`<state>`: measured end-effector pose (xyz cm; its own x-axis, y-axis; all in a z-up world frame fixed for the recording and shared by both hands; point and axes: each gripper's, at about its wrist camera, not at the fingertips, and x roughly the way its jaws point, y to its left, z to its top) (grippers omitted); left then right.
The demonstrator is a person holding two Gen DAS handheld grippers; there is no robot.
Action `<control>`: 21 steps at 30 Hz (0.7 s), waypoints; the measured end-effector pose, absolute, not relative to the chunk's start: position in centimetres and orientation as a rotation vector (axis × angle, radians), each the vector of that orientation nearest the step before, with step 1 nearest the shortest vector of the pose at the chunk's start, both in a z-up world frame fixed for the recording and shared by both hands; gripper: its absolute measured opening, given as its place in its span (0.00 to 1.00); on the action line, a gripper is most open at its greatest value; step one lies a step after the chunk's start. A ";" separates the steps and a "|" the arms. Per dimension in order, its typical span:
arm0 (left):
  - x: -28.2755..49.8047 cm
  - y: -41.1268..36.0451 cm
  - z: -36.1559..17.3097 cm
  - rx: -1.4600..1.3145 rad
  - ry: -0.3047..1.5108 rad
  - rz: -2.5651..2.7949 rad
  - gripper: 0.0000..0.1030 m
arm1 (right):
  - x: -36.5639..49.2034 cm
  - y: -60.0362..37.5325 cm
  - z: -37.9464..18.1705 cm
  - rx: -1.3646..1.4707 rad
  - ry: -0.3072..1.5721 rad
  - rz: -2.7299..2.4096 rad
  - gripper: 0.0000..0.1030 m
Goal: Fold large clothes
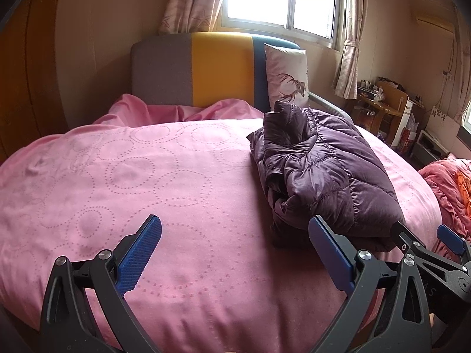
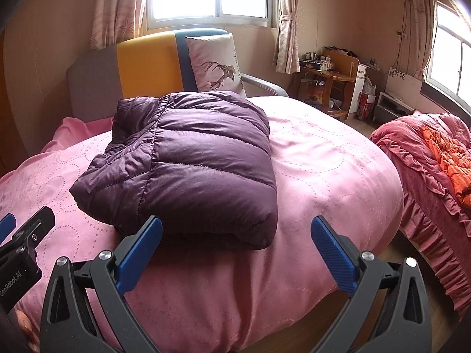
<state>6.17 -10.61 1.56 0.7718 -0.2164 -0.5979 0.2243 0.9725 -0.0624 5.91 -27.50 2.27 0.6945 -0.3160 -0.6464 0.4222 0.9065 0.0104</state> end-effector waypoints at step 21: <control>6.1 -10.3 0.9 0.029 0.652 -0.180 0.96 | 6.5 -27.3 2.2 0.163 0.691 -0.421 0.98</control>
